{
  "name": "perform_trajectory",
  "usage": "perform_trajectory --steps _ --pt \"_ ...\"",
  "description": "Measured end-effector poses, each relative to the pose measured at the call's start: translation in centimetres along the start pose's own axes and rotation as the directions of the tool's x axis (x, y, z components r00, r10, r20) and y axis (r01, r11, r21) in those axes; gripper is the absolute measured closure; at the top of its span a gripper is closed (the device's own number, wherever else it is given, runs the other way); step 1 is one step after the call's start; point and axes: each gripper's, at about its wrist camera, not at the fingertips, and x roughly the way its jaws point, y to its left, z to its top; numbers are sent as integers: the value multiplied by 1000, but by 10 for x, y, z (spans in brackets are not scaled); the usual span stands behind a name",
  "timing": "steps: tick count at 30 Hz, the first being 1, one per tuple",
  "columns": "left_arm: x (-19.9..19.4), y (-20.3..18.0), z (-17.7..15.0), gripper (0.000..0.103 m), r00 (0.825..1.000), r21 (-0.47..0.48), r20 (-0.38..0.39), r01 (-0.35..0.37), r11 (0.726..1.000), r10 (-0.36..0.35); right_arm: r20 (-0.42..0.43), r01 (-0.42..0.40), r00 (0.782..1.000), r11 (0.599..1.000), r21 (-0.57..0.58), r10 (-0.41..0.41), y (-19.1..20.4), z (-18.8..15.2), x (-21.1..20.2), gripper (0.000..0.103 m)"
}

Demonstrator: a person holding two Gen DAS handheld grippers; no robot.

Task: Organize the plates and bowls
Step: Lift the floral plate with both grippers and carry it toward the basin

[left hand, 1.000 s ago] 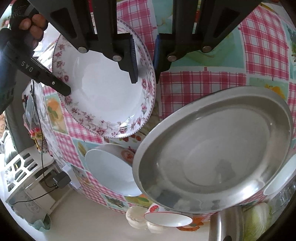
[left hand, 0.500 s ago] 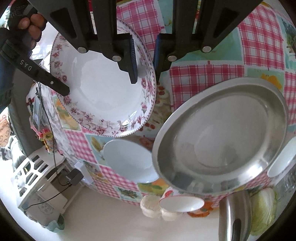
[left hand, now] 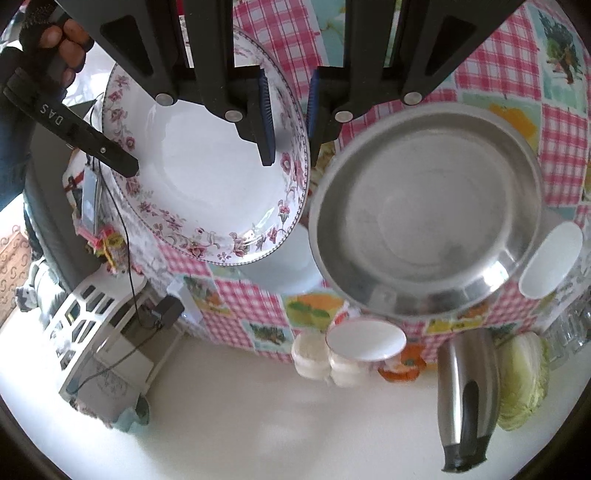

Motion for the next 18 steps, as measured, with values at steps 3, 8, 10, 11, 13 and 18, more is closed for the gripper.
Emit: perform_trajectory --steps 3,8,10,11,13,18 --pt "-7 9 9 85 1000 -18 24 7 1000 -7 15 -12 1000 1000 -28 12 16 9 -1 90" --pt "-13 31 24 85 998 -77 54 23 997 -19 20 -22 1000 998 -67 24 42 23 6 90" --pt "-15 41 29 85 998 -99 64 23 995 -17 18 -34 999 997 -74 36 50 27 11 90" --pt "-15 45 31 85 998 -110 67 25 994 -17 16 -43 999 996 -77 45 55 30 14 90" --pt "-17 57 35 85 997 -140 77 33 990 -22 14 -55 998 995 -79 56 62 34 19 90" --pt "-19 81 43 85 996 -187 93 26 982 -9 4 -82 997 992 -98 83 84 41 36 89"
